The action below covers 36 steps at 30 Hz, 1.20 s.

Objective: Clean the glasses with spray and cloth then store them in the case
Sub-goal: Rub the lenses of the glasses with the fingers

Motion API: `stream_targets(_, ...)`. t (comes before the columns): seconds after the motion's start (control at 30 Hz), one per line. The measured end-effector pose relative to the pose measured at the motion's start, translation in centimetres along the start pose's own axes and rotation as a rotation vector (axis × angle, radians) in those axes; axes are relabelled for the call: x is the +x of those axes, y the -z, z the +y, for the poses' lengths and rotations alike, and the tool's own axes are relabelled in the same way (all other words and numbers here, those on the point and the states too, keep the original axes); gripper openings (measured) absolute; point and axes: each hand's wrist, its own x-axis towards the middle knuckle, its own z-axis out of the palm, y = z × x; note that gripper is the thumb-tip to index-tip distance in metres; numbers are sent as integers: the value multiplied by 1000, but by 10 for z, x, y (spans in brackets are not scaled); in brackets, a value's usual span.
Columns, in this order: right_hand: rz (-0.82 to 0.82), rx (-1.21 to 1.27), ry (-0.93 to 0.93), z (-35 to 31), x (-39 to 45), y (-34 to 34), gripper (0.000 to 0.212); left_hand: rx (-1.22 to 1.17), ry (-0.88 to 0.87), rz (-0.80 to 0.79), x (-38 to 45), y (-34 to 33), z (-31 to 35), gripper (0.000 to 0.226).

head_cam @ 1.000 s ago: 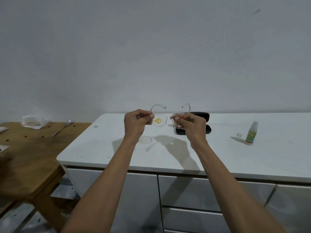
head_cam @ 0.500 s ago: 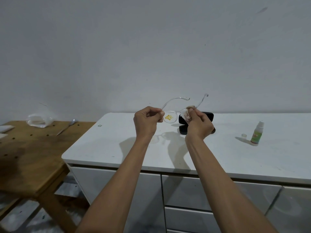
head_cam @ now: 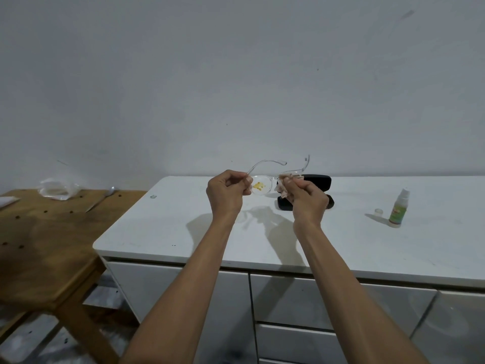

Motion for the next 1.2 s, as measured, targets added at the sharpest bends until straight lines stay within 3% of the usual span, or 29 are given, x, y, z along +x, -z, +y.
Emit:
stream_targets(0.1,-147,-212,6,-2,3,9,9,28,3,21,7,12,-1,10)
stream_targets(0.2,-190,-271,13,-4,2,12,12,44,14,40,12,19,-4,8)
stream_targets(0.43,-44,-207,61,14,-12,6,9,14,10,127,12,19,-8,8)
stream_targets(0.73,-176,-3,-76,26,-43,-46,10,2,-35,141,8,15,2,14)
stream_targets(1.03,188,252,-113,14,-42,-100,7,74,-100,149,-2,5,9,10)
stream_targets(1.13,179,245,-109,11,-35,-110,9,80,-142,175,-2,2,15,9)
stream_targets(1.2,74,193,-97,10,-30,-108,6,71,-151,189,2,3,17,8)
